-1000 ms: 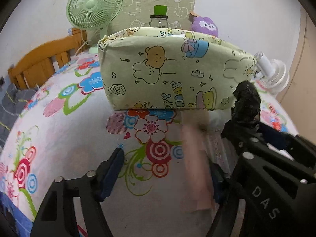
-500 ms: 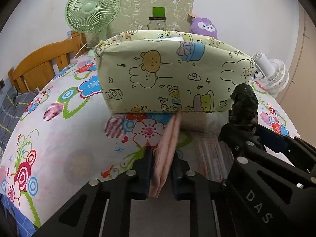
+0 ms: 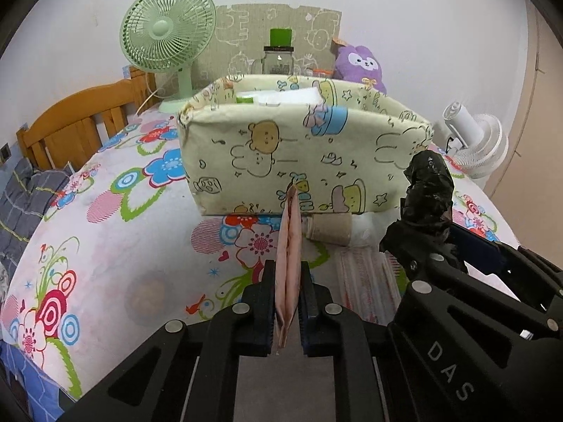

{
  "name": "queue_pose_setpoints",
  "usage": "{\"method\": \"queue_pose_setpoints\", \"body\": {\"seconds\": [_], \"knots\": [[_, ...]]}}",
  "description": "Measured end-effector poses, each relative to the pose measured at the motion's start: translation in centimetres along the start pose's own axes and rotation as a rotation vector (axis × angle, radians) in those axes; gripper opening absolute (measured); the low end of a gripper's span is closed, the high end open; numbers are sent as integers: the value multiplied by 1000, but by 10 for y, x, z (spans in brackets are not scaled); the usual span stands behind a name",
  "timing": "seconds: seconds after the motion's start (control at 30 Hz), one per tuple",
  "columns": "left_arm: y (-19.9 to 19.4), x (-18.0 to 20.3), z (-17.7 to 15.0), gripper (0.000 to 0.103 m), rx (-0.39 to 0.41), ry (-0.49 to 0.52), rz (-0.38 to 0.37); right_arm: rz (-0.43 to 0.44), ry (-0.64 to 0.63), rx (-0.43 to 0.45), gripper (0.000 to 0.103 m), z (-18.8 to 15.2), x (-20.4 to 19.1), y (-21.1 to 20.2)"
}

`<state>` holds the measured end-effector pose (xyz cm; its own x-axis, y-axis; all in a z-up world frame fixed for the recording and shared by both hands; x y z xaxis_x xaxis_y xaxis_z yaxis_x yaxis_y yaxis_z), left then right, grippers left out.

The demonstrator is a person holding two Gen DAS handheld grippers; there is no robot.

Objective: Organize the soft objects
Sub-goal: 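Grasp pink tissue pack with left tool while right tool holds black bundle, then carry both items over the box and open left tool to drop pink pack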

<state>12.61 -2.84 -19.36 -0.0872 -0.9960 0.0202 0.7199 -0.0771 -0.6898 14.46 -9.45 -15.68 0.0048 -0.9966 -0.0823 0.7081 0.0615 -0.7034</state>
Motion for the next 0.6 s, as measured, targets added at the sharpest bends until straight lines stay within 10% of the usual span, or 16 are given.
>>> {"method": "queue_pose_setpoints", "body": {"seconds": [0.6], "knots": [[-49, 7, 30, 8, 98, 9, 0, 26, 7, 109, 47, 29, -2, -55]]}}
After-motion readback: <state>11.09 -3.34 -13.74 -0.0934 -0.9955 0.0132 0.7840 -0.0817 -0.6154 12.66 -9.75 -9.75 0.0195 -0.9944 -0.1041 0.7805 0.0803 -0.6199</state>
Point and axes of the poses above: each gripper's, at about its wrist camera, not at the fingertips, and y roughly the way its jaws point, x to its right, z to its top, the point moved 10 cm from there along y, roughly the way its jaws point, and after that the axes turned 2 degrees about y, right-handed, at the moved point
